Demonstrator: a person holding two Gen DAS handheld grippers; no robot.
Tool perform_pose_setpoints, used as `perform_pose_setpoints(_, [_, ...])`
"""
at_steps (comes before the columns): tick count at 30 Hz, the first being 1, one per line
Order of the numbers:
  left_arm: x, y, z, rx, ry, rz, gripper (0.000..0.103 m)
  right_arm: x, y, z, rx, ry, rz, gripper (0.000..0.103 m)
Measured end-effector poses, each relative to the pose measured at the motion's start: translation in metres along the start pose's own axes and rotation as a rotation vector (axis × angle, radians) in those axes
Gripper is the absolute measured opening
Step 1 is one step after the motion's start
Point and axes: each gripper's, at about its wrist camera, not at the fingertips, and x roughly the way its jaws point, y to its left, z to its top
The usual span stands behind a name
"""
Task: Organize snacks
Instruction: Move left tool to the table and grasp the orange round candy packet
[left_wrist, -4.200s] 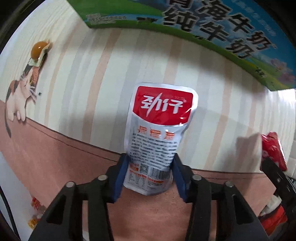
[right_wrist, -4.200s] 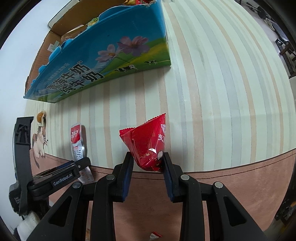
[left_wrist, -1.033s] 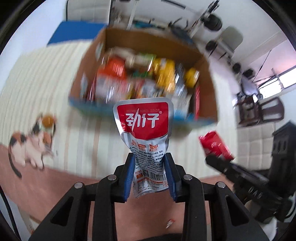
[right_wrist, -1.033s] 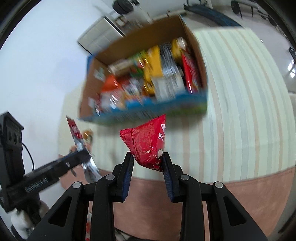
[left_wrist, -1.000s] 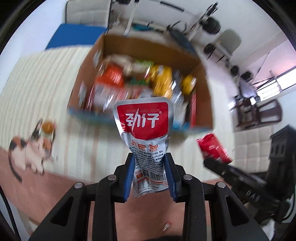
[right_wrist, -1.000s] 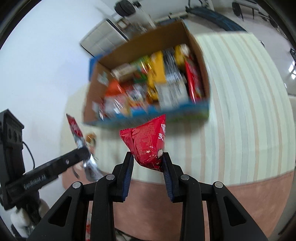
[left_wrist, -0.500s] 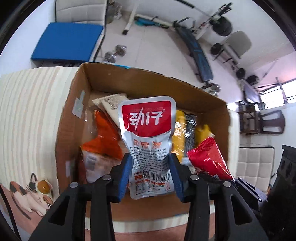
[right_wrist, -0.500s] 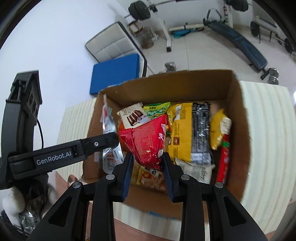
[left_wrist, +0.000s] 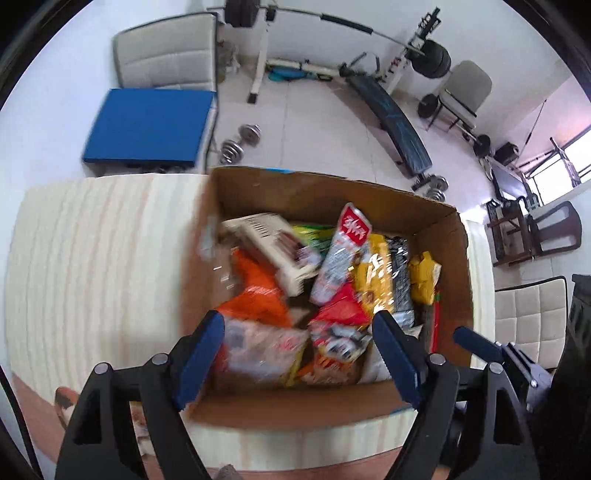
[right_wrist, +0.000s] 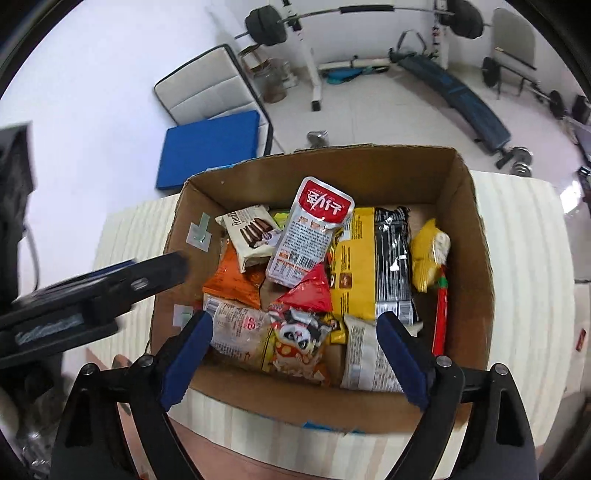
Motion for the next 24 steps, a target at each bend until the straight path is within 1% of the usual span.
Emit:
perform_pose_setpoints(3, [-0.020, 0.035, -0.028, -0.036, -0.021, 0.051, 0.082, -0.005, 0.011, -0.019, 0.023, -0.024, -0.030, 0.095])
perform_pose_setpoints(4, [-0.023, 0.043, -0.035, -0.048, -0.021, 0.069, 0.082, -0.005, 0.014, -0.024, 0.030, -0.021, -0.034, 0.095])
perform_pose_setpoints(5, [-0.025, 0.061, -0.049, -0.072, -0.017, 0.098, 0.082, -0.003, 0.018, -0.029, 0.039, -0.018, -0.032, 0.095])
perform_pose_setpoints(6, [-0.024, 0.070, -0.056, -0.085, -0.007, 0.110, 0.082, -0.001, 0.020, -0.033, 0.048, -0.016, -0.026, 0.095])
perform_pose_setpoints(8, [-0.013, 0.098, -0.078, -0.134, 0.042, 0.136, 0.082, 0.005, 0.027, -0.041, 0.068, -0.001, -0.020, 0.095])
perform_pose_setpoints(9, [-0.003, 0.117, -0.090, -0.176, 0.081, 0.143, 0.082, 0.010, 0.031, -0.044, 0.072, 0.010, -0.016, 0.095])
perform_pose_setpoints(13, [0.032, 0.164, -0.123, -0.278, 0.178, 0.149, 0.082, 0.030, 0.050, -0.053, 0.053, 0.061, -0.009, 0.095])
perform_pose_setpoints(14, [0.043, 0.178, -0.132, -0.322, 0.207, 0.136, 0.082, 0.033, 0.053, -0.056, 0.048, 0.066, -0.010, 0.095])
perform_pose_setpoints(16, [0.058, 0.196, -0.143, -0.382, 0.234, 0.100, 0.081, 0.041, 0.061, -0.059, 0.034, 0.078, -0.018, 0.095])
perform_pose_setpoints(18, [0.072, 0.210, -0.146, -0.412, 0.247, 0.099, 0.081, 0.047, 0.065, -0.062, 0.029, 0.088, -0.025, 0.095])
perform_pose_setpoints(24, [0.104, 0.234, -0.133, -0.489, 0.267, 0.028, 0.081, 0.060, 0.064, -0.061, 0.047, 0.102, -0.055, 0.095])
